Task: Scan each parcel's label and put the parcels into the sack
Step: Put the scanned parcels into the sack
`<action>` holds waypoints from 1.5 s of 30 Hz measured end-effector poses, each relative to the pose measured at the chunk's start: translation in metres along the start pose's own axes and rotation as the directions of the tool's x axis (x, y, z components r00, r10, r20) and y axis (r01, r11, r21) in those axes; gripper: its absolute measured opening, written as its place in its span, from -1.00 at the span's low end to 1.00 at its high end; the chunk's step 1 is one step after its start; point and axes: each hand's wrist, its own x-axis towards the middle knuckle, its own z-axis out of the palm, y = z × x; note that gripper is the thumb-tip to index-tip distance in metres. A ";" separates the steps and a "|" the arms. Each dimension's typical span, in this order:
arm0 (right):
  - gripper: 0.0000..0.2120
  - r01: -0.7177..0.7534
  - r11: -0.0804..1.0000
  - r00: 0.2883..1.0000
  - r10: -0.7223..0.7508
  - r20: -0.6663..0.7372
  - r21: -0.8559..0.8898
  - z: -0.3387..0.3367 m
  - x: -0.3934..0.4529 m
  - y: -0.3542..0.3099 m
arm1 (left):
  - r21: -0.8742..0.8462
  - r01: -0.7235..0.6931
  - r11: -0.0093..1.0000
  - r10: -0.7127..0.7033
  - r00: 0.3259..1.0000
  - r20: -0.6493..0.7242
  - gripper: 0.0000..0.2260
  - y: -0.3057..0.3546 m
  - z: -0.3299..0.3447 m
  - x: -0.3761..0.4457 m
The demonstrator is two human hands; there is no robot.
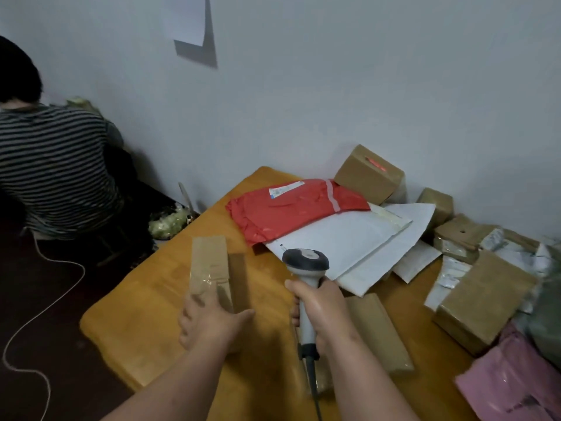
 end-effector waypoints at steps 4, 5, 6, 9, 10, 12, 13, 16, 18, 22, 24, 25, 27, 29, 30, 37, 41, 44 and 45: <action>-0.78 -0.005 1.000 1.000 0.005 -0.030 -0.014 0.025 0.005 0.007 | 0.054 -0.007 0.998 0.005 0.999 0.045 0.08 -0.020 0.005 0.022; -0.78 -0.013 1.000 0.999 0.012 -0.042 -0.004 0.031 0.006 0.010 | 0.040 -0.029 0.999 0.027 0.999 0.039 0.05 -0.024 0.003 0.027; -0.76 -0.024 1.000 0.998 0.024 -0.056 0.006 0.036 0.006 0.013 | -0.009 -0.041 0.999 0.041 0.998 0.037 0.00 -0.028 -0.001 0.033; -0.75 -0.067 0.996 0.994 0.071 -0.088 0.054 0.052 0.006 0.021 | -0.433 0.041 0.901 0.000 0.996 0.094 -0.20 -0.028 -0.022 0.047; -0.77 -0.068 0.994 0.992 0.077 -0.102 0.085 0.057 0.005 0.022 | -0.605 0.105 0.789 -0.006 0.987 0.163 -0.26 -0.023 -0.033 0.049; -0.79 -0.048 0.989 0.988 0.068 -0.137 0.141 0.066 0.004 0.021 | -0.830 0.284 0.479 0.057 0.934 0.353 -0.41 -0.011 -0.058 0.049; -0.80 -0.027 0.984 0.986 0.055 -0.155 0.175 0.070 0.002 0.019 | -0.861 0.382 0.336 0.126 0.888 0.443 -0.47 -0.006 -0.071 0.049; -0.78 0.039 0.948 0.974 0.034 -0.222 0.314 0.078 -0.004 0.007 | -0.781 0.610 0.136 0.379 0.696 0.610 -0.47 0.003 -0.104 0.045; -0.74 0.063 0.907 0.966 0.049 -0.253 0.417 0.079 -0.013 -0.002 | -0.716 0.685 0.136 0.509 0.571 0.644 -0.49 0.007 -0.117 0.036; -0.58 0.133 0.871 0.953 0.019 -0.303 0.472 0.072 -0.035 -0.013 | -0.660 0.727 0.188 0.659 0.405 0.634 -0.57 0.015 -0.124 0.017; -0.53 0.169 0.833 0.951 0.002 -0.309 0.526 0.067 -0.047 -0.017 | -0.640 0.732 0.234 0.686 0.342 0.642 -0.56 0.017 -0.122 0.005; -0.52 0.200 0.807 0.951 -0.024 -0.308 0.555 0.063 -0.054 -0.019 | -0.628 0.728 0.274 0.685 0.311 0.659 -0.55 0.018 -0.121 -0.001; -0.48 0.271 0.792 0.939 -0.093 -0.330 0.547 0.054 -0.066 -0.023 | -0.618 0.703 0.351 0.675 0.268 0.688 -0.54 0.020 -0.118 -0.014; -0.42 0.324 0.816 0.919 -0.152 -0.364 0.478 0.045 -0.078 -0.027 | -0.669 0.604 0.432 0.632 0.327 0.703 -0.60 0.027 -0.115 -0.028; -0.43 0.345 0.823 0.910 -0.175 -0.375 0.451 0.040 -0.083 -0.027 | -0.727 0.492 0.480 0.622 0.393 0.677 -0.64 0.030 -0.110 -0.033; -0.49 0.444 0.824 0.883 -0.334 -0.331 0.353 0.001 -0.118 -0.021 | -0.747 0.127 0.653 0.599 0.517 0.611 -0.56 0.047 -0.098 -0.084; -0.50 0.454 0.828 0.866 -0.324 -0.381 0.329 -0.023 -0.133 -0.010 | -0.752 0.233 0.617 0.642 0.403 0.652 -0.45 0.044 -0.082 -0.105; -0.63 0.459 0.756 0.865 -0.261 -0.428 0.467 -0.042 -0.141 -0.005 | -0.713 0.459 0.530 0.634 0.344 0.693 -0.49 0.038 -0.071 -0.113; -0.65 0.451 0.728 0.875 -0.246 -0.417 0.517 -0.046 -0.144 -0.004 | -0.691 0.510 0.512 0.638 0.313 0.703 -0.51 0.035 -0.070 -0.116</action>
